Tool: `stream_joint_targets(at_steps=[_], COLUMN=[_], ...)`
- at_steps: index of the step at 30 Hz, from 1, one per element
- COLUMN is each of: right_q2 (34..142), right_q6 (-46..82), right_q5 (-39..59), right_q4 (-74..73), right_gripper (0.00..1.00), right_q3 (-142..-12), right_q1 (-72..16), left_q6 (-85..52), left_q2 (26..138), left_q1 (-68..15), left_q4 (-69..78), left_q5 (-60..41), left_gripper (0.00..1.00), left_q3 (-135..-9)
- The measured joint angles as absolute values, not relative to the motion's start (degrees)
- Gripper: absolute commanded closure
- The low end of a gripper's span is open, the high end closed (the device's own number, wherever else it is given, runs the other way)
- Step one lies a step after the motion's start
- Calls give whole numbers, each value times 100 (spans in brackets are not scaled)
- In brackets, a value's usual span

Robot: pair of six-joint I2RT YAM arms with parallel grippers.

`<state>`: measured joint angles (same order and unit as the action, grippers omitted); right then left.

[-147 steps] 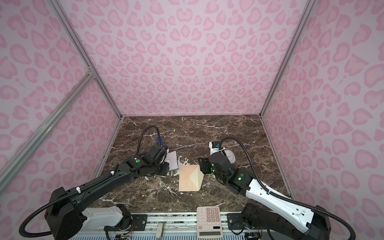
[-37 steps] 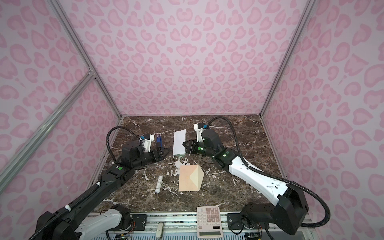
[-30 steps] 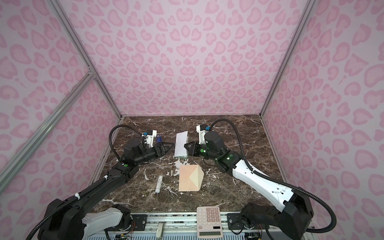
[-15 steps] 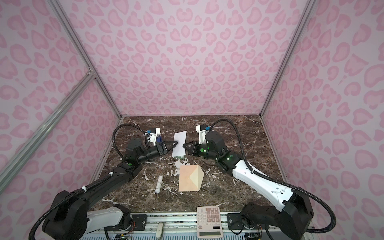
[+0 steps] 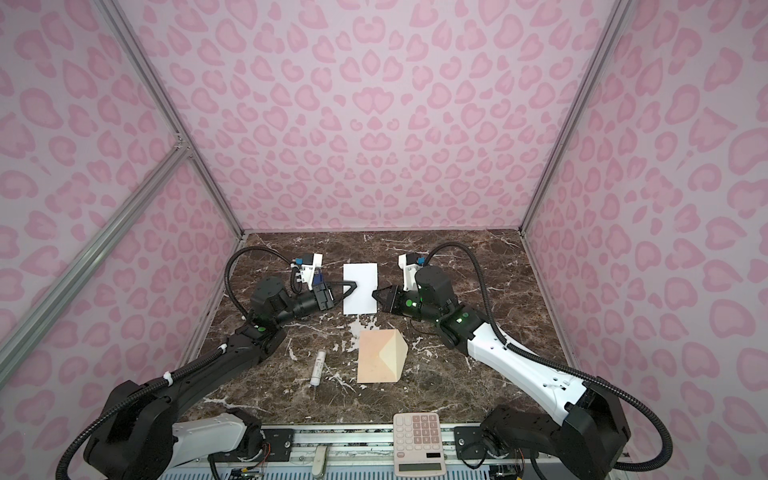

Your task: Place the letter into the envelope and seal it

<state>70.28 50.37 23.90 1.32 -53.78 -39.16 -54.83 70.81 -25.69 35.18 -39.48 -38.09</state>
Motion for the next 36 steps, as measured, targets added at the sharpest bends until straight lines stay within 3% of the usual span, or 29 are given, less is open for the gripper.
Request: stream_joint_targets(at_steps=[2, 5, 8, 14, 23, 36], right_q2=[7028, 6989, 6847, 6475, 6471, 7212], right_q6=[5030, 4984, 4884, 4737, 4908, 5295], right_q5=[2421, 2475, 2574, 2729, 3288, 4117], right_q4=[141, 141, 152, -3, -1258, -2484], right_gripper=[81, 59, 41, 28, 32, 64], right_q3=[-5378, -5343, -5240, -4751, -3999, -4265], right_q1=[-3898, -3870, -3767, -3588, -3487, -3723], left_q6=[-5472, -5413, -5376, -5417, -5907, -6169], left_q2=[7081, 7081, 7074, 7004, 7190, 7623], left_q1=[-2591, -2622, -2628, -2659, -2799, -2987], left_q4=[3518, 3457, 3385, 3361, 4023, 4512], left_q5=[-3946, -3942, -3940, -3940, -4077, -4182], left_gripper=[82, 95, 96, 96, 95, 95], left_q3=[-3852, -3892, -3903, -3924, -3837, -3837])
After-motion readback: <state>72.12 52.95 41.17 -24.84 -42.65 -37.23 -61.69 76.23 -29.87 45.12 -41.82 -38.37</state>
